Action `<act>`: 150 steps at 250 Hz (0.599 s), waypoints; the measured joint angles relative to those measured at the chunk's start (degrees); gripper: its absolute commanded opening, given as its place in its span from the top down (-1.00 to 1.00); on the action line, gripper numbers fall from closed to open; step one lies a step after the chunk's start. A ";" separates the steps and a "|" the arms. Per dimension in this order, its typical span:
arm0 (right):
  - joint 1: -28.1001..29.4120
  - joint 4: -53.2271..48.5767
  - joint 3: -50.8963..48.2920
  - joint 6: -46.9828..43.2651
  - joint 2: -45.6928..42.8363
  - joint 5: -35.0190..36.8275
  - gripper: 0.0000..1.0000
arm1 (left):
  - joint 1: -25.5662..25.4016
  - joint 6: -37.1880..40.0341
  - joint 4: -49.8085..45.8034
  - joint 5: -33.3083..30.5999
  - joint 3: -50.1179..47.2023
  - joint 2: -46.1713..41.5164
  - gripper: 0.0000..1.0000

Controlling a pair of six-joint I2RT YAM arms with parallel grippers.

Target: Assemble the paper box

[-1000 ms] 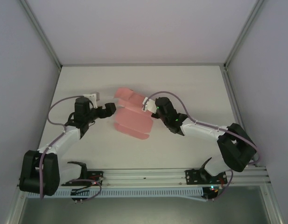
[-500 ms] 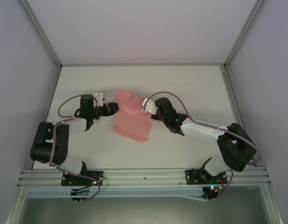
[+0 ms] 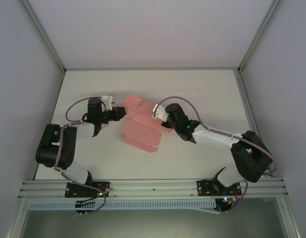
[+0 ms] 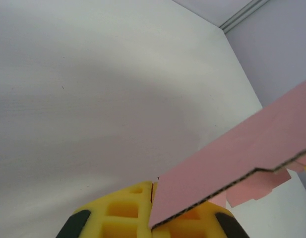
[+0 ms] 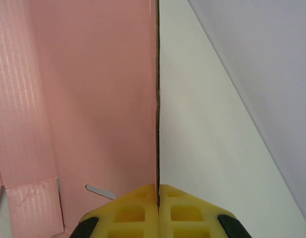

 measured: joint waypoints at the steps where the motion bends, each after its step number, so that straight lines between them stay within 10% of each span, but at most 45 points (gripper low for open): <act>1: 0.00 -0.02 0.02 0.02 0.00 0.04 1.00 | -0.07 0.09 -0.13 -0.15 0.00 -0.09 1.00; 116: -1.14 -6.05 1.81 3.43 0.07 2.71 1.00 | -18.91 11.82 -19.43 -34.27 5.42 -11.58 0.97; 150: -1.25 -6.82 1.86 4.15 0.09 2.71 1.00 | -22.88 13.22 -21.88 -40.09 7.80 -11.04 0.68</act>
